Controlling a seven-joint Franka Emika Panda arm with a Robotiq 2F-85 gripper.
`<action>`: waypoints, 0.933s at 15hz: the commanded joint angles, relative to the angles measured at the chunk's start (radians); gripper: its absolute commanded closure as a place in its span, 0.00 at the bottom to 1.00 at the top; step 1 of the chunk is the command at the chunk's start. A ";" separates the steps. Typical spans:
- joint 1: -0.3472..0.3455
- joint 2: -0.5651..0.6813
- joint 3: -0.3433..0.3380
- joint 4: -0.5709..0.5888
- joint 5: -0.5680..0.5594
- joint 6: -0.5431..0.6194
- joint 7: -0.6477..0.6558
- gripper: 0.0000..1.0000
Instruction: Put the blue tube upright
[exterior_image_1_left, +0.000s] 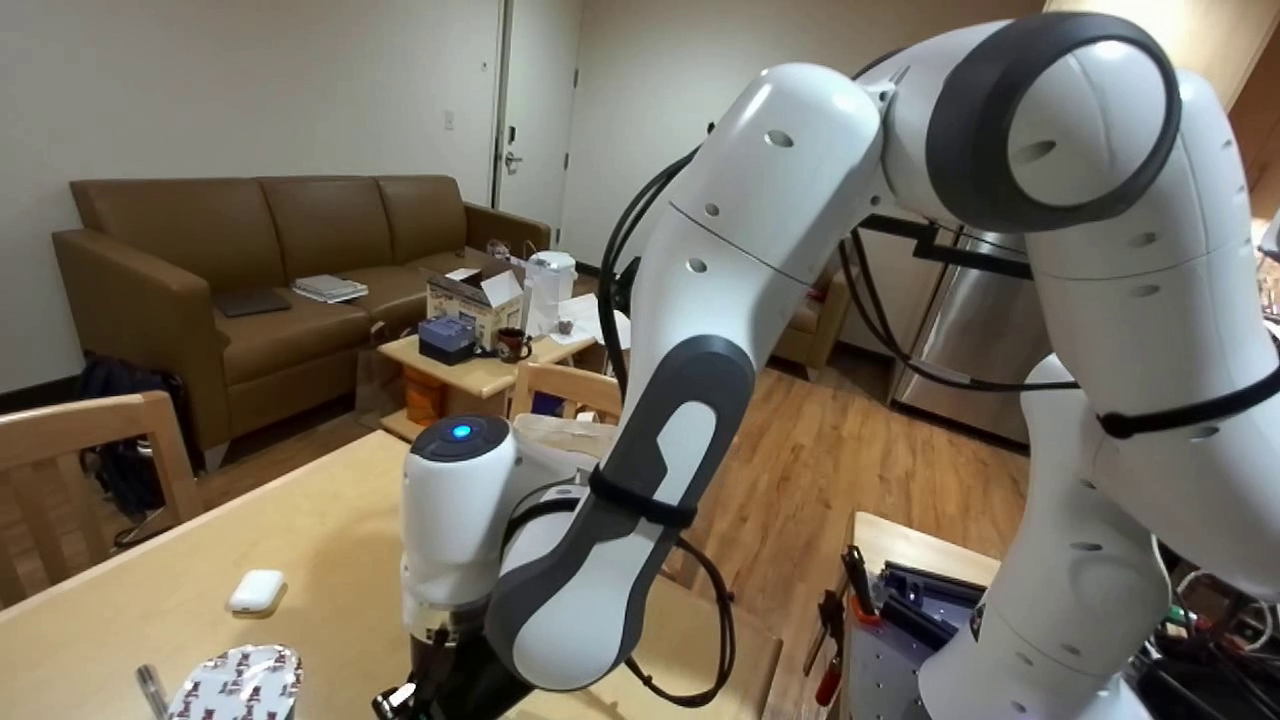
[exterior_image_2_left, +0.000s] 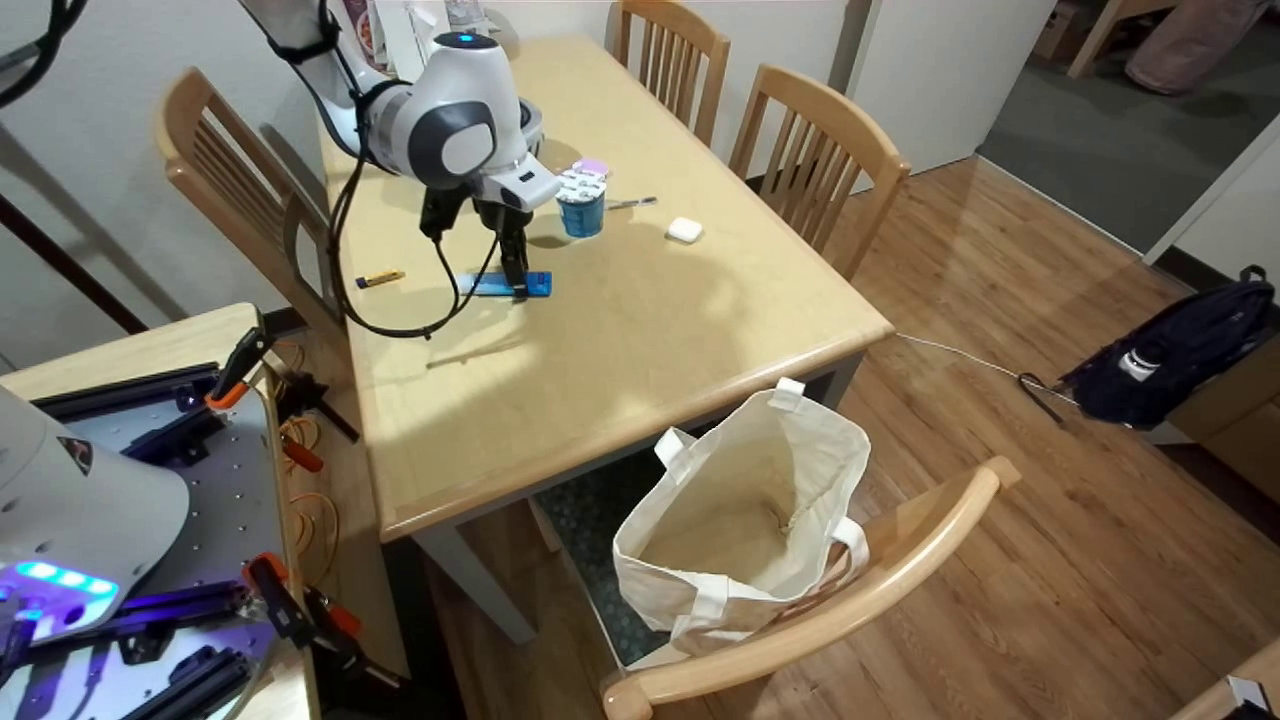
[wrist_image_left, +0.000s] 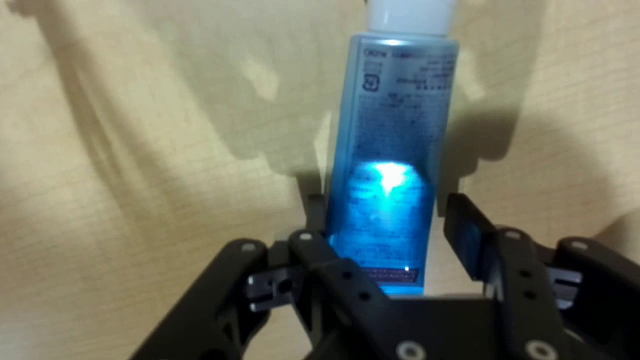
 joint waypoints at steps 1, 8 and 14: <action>-0.031 -0.006 0.037 0.001 0.064 -0.010 -0.100 0.66; 0.169 -0.122 -0.152 -0.031 -0.039 -0.159 0.048 0.96; 0.391 -0.214 -0.304 0.021 -0.465 -0.373 0.445 0.96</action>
